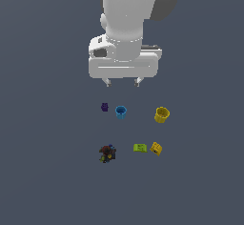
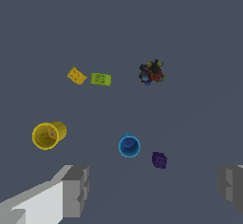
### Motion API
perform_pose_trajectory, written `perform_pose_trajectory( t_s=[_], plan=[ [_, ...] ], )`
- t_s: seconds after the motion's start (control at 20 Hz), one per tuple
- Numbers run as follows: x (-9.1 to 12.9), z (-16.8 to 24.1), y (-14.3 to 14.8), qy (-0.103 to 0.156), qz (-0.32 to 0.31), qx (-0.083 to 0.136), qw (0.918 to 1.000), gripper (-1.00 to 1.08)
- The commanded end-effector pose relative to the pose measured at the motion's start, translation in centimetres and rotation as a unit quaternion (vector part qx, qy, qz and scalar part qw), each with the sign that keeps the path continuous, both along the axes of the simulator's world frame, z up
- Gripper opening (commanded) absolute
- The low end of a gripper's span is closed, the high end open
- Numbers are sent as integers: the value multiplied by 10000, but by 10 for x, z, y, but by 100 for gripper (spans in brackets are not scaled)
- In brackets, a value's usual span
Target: Pick up a designated object from a clutter of objects.
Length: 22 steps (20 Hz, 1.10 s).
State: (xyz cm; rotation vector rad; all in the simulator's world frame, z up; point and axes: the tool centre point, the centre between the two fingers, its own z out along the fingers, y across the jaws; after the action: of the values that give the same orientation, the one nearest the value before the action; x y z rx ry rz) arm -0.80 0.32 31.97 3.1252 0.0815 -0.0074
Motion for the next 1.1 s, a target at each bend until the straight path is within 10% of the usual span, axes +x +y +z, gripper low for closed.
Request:
perform_pose_trajectory(
  t_s=[0.0,1.05],
  plan=[
    [0,0,0,0,7,-3,10000,100],
    [47,-52,-12,52,-1696,252,9852,100]
  ],
)
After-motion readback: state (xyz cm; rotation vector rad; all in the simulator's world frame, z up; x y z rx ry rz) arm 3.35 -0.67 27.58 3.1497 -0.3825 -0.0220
